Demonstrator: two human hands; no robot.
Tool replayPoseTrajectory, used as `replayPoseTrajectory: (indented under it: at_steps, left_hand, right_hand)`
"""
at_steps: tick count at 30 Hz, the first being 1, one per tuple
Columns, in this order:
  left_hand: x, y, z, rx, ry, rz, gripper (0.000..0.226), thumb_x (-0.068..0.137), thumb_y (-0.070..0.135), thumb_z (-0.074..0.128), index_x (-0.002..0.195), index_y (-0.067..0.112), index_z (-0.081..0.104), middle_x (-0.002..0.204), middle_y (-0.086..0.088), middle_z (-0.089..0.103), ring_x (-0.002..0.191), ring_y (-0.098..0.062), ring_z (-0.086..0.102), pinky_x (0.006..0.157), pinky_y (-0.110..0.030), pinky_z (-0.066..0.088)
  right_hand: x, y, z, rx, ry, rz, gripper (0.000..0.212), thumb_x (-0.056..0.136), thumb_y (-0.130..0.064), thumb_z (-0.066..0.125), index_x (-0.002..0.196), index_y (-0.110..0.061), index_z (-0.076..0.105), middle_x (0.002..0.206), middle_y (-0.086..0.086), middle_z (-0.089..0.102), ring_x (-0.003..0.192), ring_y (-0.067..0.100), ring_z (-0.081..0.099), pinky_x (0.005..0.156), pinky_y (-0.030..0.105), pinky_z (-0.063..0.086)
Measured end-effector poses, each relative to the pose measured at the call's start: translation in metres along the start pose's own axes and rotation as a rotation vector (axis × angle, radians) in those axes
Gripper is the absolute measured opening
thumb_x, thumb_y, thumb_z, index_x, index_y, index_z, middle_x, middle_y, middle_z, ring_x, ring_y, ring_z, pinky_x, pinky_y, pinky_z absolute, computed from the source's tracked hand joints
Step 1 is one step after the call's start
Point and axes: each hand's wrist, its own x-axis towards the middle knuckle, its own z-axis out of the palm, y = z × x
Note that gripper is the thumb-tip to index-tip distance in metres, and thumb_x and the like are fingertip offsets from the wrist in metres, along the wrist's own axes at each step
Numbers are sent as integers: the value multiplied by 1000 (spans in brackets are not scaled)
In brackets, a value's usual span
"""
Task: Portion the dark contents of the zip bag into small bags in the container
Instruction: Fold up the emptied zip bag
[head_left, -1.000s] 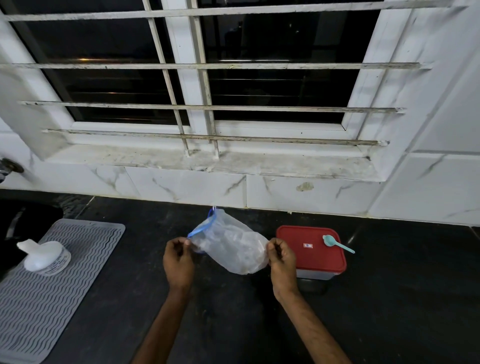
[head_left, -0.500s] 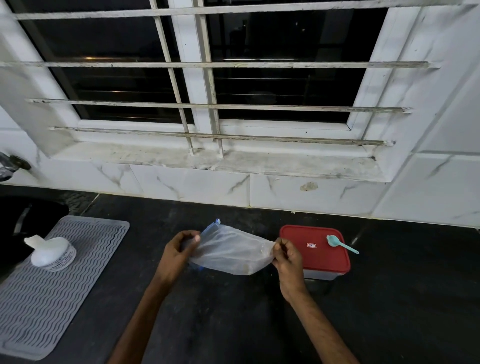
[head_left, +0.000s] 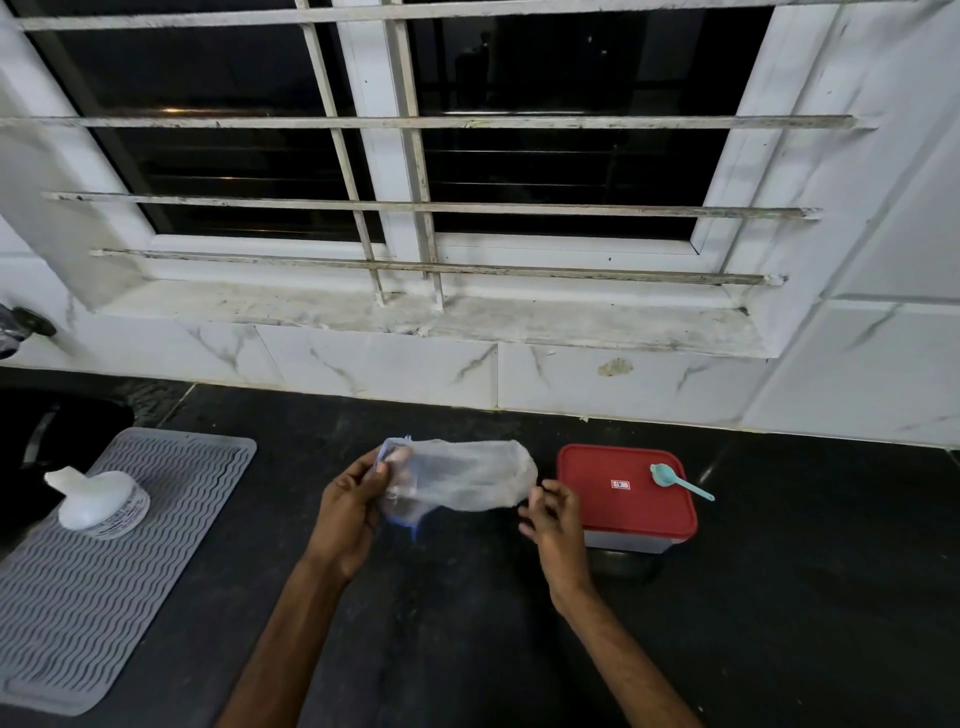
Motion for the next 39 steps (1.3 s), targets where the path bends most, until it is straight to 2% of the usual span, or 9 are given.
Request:
replayPoseTrajectory:
  at_steps: [3, 7, 11, 14, 19, 22, 26, 32, 39]
  left_hand:
    - [0, -3, -1, -12, -61, -12, 36, 91, 1, 50, 126, -3, 57, 116, -18, 67, 97, -22, 68, 84, -33, 59]
    - [-3, -7, 2, 3, -117, -48, 36, 95, -4, 44, 130, -6, 53, 119, -21, 65, 100, -26, 68, 84, -37, 59]
    - [-6, -3, 5, 0, -128, -48, 31, 98, -5, 40, 123, -3, 58, 113, -21, 66, 94, -26, 70, 78, -36, 61]
    - [-10, 0, 6, 25, -134, -18, 34, 95, 5, 48, 128, -1, 56, 118, -20, 66, 100, -29, 68, 78, -37, 61]
    - [-15, -14, -1, 315, -174, 78, 71, 72, 25, 84, 134, 10, 54, 126, -10, 66, 115, -22, 64, 93, -32, 54]
    - [-18, -31, 7, 455, -12, 147, 47, 73, 6, 83, 117, 9, 65, 108, -6, 74, 102, -20, 70, 86, -27, 57]
    - [-18, -36, 2, 507, 180, 210, 24, 77, 3, 78, 98, 10, 70, 86, -5, 76, 82, -16, 72, 66, -20, 56]
    - [-17, -15, -24, 451, 87, 201, 8, 80, -6, 70, 86, -1, 71, 80, -7, 76, 74, -9, 71, 67, -15, 55]
    - [-18, -6, -32, 507, -66, 268, 15, 91, -3, 57, 89, 8, 67, 87, -2, 70, 84, -10, 65, 77, -18, 52]
  right_hand:
    - [-12, -2, 7, -15, -120, 201, 36, 93, -33, 60, 121, -20, 42, 113, 7, 65, 96, 22, 68, 78, 32, 56]
    - [-17, -1, 14, 107, -146, 329, 35, 92, -29, 63, 120, -19, 45, 113, 11, 66, 94, 26, 71, 80, 37, 58]
    - [-16, 1, 16, 200, -79, 332, 30, 90, -17, 67, 116, -12, 51, 105, 14, 68, 89, 28, 71, 76, 36, 59]
    - [-15, 2, 17, 236, 32, 289, 22, 88, -1, 65, 109, 0, 59, 97, 18, 67, 85, 25, 68, 69, 31, 59]
    - [-8, -2, 17, 349, 168, 211, 12, 87, 8, 62, 96, 0, 62, 82, 13, 65, 73, 16, 68, 61, 24, 59]
    - [-6, 0, 19, 375, 182, 165, 14, 86, 10, 62, 92, -2, 62, 79, 12, 64, 66, 11, 68, 60, 24, 58]
    - [-5, 0, 14, 365, 206, 118, 14, 86, 9, 62, 89, -4, 64, 78, 10, 65, 66, 11, 67, 59, 23, 57]
    - [5, -8, -6, 394, 214, 89, 18, 86, 10, 60, 90, -7, 66, 81, 9, 64, 73, 12, 65, 60, 20, 57]
    - [6, -9, -9, 359, 13, 48, 22, 90, 5, 57, 106, -8, 67, 81, 0, 65, 72, 5, 62, 68, 21, 54]
